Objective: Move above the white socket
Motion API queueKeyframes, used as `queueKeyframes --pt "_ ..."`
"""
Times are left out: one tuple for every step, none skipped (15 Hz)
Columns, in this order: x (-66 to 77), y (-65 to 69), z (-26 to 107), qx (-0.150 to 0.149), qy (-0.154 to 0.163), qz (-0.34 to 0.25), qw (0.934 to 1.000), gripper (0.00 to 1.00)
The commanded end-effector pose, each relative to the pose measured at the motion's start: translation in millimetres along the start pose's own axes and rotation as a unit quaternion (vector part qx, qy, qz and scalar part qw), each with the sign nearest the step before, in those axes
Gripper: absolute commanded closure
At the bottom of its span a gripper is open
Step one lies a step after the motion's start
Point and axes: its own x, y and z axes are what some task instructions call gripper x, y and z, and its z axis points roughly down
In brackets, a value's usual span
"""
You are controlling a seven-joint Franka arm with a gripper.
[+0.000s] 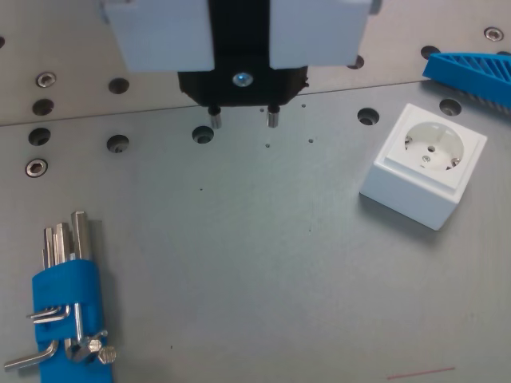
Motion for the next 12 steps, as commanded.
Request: queueKeyframes --pt "-0.1 0.0 0.0 0.000 0.000 0.000 1.0000 1.00" --pt "-0.1 0.0 0.0 0.000 0.000 0.000 1.0000 1.00" --pt "-0.1 0.0 0.1 0.000 0.000 0.000 1.0000 1.00" --pt "-0.1 0.0 0.1 0.000 0.000 -0.001 1.0000 1.00" --pt "-0.2 -0.1 0.2 0.000 0.000 -0.002 1.0000 1.00" --pt "-0.3 -0.2 0.3 0.000 0.000 -0.005 1.0000 1.00" --pt "-0.4 -0.4 0.6 0.000 0.000 -0.008 1.0000 1.00" --pt "-0.6 -0.7 0.9 0.000 0.000 -0.011 0.9999 1.00" --pt "-0.9 -1.1 1.4 0.000 0.000 -0.016 0.9999 1.00" --pt "-1.3 -1.6 2.1 0.001 0.001 -0.022 0.9998 1.00" --pt "-1.7 -2.2 2.9 0.001 0.002 -0.028 0.9996 1.00" --pt "-2.4 -2.8 4.0 0.001 0.002 -0.034 0.9994 1.00"
